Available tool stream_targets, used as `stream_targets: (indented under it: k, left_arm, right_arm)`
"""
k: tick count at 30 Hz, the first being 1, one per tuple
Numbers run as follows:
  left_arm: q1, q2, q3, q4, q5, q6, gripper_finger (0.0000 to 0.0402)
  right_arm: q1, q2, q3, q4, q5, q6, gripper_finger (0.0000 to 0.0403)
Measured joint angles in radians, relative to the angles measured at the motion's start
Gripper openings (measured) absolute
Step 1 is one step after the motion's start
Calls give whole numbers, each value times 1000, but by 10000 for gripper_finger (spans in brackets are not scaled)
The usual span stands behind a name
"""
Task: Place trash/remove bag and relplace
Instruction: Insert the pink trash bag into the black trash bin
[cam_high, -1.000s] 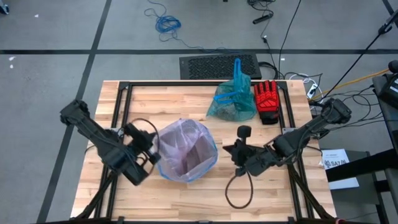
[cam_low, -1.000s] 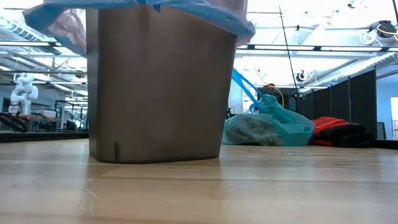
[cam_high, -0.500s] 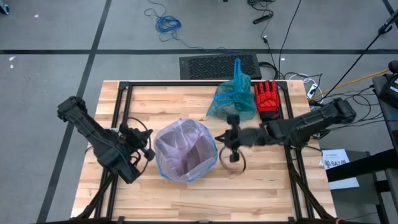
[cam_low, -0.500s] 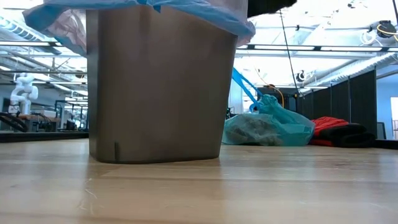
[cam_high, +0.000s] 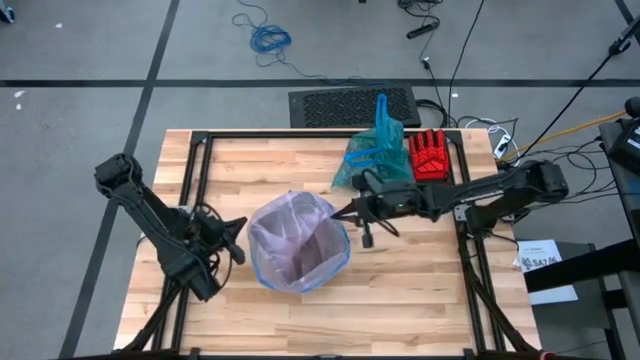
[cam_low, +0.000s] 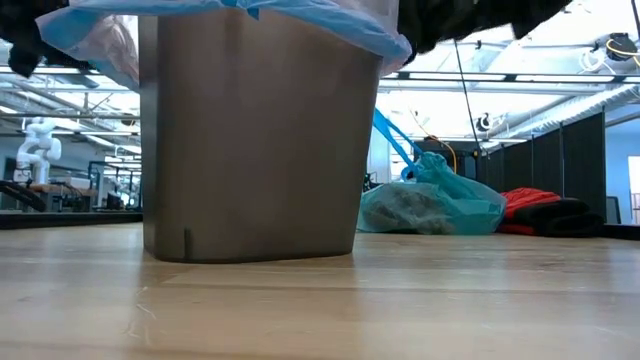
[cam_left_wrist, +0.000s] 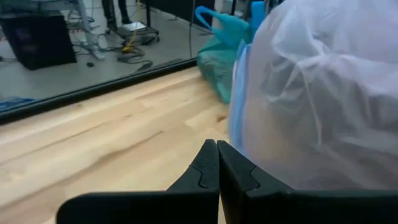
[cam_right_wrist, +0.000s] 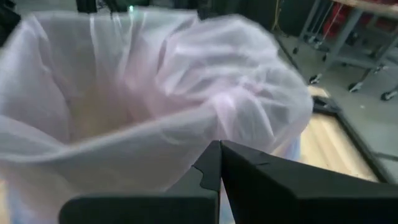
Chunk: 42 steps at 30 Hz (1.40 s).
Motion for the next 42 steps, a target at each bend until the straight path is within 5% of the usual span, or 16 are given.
stream_targets:
  k: [6, 22, 30, 42]
  left_arm:
    - [3, 1, -60, 162, -74, 68, 0]
    - [21, 12, -232, 597, -66, 246, 0]
    - [21, 12, -247, 685, -60, 345, 0]
    - [21, 12, -247, 694, -31, 351, 0]
  right_arm:
    - [-5, 121, 0, 75, -38, 31, 0]
    - [106, 289, 0, 45, -3, 203, 0]
    - [250, 295, 0, -17, 186, 314, 0]
    - [339, 98, 0, -194, 560, 287, 0]
